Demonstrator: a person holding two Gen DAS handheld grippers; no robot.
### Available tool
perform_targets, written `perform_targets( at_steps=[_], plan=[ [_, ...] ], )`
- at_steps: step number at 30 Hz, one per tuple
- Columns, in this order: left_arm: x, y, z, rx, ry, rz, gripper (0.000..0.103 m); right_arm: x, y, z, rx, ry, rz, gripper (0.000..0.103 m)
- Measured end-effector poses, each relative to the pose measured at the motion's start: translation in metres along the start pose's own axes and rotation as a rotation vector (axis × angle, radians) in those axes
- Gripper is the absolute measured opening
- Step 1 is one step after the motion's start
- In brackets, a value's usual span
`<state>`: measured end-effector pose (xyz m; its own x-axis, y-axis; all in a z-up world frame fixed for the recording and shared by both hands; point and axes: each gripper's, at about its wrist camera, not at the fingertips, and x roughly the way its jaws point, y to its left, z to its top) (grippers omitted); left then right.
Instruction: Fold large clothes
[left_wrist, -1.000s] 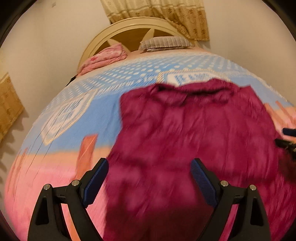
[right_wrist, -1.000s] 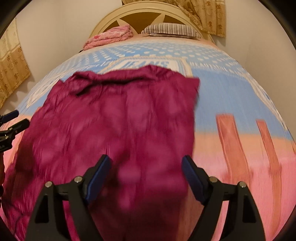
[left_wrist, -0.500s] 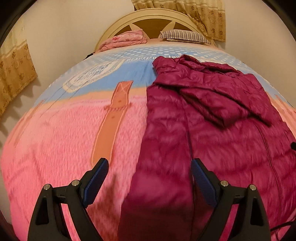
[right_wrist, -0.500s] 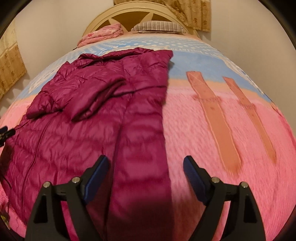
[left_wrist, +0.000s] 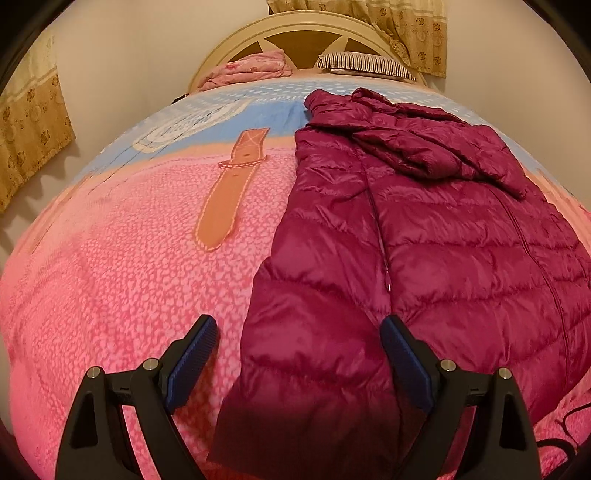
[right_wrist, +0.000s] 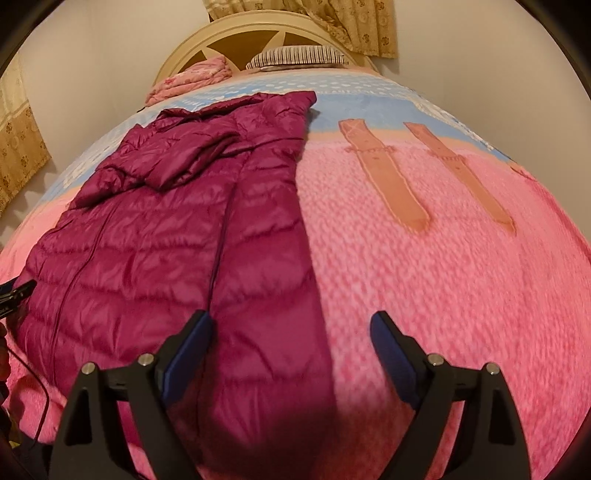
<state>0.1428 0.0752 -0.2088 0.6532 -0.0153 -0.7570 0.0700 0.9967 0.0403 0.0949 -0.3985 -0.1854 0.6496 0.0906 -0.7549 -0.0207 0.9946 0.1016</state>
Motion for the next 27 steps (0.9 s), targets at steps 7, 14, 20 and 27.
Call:
perform_targets(
  at_steps=[7,14,20,27],
  plan=[
    [-0.004,0.0,-0.008,-0.02,0.014,-0.031,0.091,-0.017,-0.001,-0.026,-0.001,-0.024,-0.021,0.09],
    [-0.009,-0.004,-0.014,-0.016,0.025,-0.067,0.079,-0.022,-0.001,-0.035,0.019,-0.042,-0.012,0.077],
    [-0.022,-0.021,-0.014,0.062,-0.002,-0.079,0.022,-0.024,0.018,-0.036,-0.051,-0.046,0.007,0.028],
    [-0.058,-0.015,-0.006,0.08,-0.088,-0.12,0.006,-0.045,0.021,-0.034,-0.042,-0.085,0.076,0.011]
  ],
)
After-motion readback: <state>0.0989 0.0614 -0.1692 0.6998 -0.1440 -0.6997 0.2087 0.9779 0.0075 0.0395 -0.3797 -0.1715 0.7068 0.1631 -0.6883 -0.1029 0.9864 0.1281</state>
